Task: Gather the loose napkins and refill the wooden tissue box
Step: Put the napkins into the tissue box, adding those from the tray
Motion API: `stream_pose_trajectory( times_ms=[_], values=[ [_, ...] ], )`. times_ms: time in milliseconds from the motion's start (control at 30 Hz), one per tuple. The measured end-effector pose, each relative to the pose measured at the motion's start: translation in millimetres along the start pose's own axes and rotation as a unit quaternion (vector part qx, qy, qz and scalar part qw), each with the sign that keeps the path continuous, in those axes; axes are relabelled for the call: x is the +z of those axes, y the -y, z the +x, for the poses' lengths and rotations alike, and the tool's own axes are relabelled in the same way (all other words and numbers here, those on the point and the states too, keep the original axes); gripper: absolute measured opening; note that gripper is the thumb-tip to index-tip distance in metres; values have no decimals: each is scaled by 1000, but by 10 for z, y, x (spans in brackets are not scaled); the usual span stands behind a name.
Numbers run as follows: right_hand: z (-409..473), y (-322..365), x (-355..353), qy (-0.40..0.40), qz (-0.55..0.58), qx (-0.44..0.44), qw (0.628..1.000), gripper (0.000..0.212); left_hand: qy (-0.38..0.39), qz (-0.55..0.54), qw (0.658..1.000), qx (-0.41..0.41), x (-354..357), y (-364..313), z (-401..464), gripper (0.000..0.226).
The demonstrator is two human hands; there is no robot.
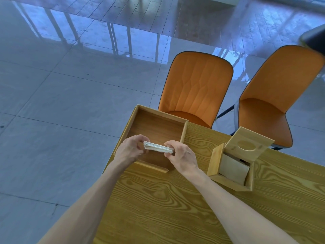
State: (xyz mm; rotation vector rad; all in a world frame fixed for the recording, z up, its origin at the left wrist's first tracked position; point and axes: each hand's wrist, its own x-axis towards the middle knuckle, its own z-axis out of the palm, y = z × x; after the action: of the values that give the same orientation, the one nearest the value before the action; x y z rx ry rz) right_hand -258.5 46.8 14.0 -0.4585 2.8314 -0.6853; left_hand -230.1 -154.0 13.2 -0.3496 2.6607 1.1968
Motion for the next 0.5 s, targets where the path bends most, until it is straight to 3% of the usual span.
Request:
stream_pose_trajectory(
  times_ms=[67,233,500],
  values=[
    [-17,-15,3,9,8,0,1000,27,18,-6,1000,-3,18,27,-16,32],
    [-46,1,-1,-5,34,-1,999,19,18,-57,998,0,56,49,-51,21],
    [-151,-51,5,8,60,30,998,22,8,-31,999,-16,73,10,-130,18]
  ],
)
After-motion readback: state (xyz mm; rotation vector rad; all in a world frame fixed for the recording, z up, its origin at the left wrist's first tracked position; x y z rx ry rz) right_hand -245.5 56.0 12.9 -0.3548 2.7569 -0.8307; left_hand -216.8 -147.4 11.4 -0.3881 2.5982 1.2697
